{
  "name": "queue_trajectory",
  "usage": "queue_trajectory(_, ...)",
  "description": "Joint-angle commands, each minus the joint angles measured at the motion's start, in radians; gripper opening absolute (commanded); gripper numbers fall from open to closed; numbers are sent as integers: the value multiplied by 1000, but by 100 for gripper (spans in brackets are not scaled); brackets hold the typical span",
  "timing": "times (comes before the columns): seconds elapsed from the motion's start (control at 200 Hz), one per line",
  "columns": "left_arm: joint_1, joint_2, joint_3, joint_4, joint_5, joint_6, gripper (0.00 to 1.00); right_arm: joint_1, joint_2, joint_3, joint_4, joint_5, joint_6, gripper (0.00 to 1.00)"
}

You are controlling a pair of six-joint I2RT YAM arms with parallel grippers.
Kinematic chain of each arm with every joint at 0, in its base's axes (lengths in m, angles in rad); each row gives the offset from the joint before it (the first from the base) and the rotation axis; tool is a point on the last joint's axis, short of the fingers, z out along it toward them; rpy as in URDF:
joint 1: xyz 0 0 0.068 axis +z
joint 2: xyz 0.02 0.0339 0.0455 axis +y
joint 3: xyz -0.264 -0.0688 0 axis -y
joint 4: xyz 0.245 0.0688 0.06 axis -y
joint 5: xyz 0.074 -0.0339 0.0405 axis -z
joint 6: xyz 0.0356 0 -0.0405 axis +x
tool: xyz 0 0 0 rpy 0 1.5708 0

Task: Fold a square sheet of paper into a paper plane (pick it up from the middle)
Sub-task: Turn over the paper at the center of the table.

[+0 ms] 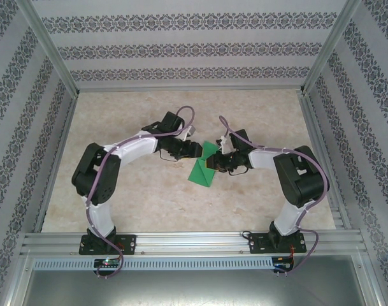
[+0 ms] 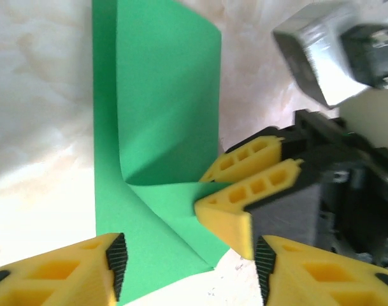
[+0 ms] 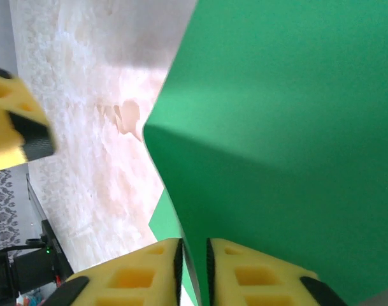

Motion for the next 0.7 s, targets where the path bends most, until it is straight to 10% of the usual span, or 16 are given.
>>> queue_trajectory(0.0, 23, -51, -103, 110, -26, -73, 62, 16, 14, -26, 66, -43, 31, 14)
queue_trajectory(0.694, 52, -132, -391, 918, 144, -533, 69, -42, -168, -96, 360, -267, 280, 0)
